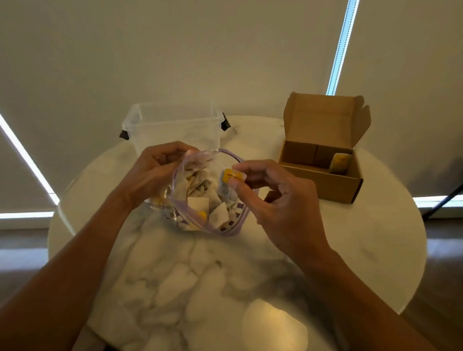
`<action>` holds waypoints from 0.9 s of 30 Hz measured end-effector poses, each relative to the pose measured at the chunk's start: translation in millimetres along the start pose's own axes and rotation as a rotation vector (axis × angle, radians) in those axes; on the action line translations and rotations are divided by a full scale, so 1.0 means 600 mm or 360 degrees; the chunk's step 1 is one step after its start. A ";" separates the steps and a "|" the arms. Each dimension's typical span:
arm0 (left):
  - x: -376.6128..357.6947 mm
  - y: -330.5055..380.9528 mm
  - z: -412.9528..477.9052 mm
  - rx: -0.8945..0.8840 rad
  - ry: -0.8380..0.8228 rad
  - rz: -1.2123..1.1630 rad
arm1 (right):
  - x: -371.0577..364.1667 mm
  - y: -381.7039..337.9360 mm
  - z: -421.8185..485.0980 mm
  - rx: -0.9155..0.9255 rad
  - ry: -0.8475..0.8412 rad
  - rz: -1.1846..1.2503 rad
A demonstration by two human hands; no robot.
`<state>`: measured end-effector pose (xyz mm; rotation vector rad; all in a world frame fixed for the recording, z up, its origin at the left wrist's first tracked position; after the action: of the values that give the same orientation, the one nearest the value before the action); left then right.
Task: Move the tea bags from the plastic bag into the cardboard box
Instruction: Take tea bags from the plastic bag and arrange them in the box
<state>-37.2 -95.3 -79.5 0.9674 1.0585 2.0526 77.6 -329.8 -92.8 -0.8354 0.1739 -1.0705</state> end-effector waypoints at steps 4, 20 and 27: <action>0.009 -0.023 -0.018 0.0020 0.0103 0.0050 | -0.002 -0.001 0.000 0.0015 -0.0011 -0.0003; 0.005 -0.055 -0.015 0.0094 0.0216 0.0101 | 0.018 0.005 0.018 -0.0457 0.0039 0.0491; 0.010 -0.068 -0.011 -0.0019 0.0323 0.0319 | 0.122 0.045 0.066 -0.0433 0.0418 0.0402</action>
<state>-38.0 -73.8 -115.4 0.9046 1.0874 2.3594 153.3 -364.3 -65.1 -0.8857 0.6421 -0.9252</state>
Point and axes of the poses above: each hand's wrist, its own z-axis towards the middle knuckle, its own x-axis out of the back of the hand, y = z × x, the point moved 3 cm from there along z, towards the middle knuckle, and after that the axes turned 1 degree about -z, right-handed, at the moved point
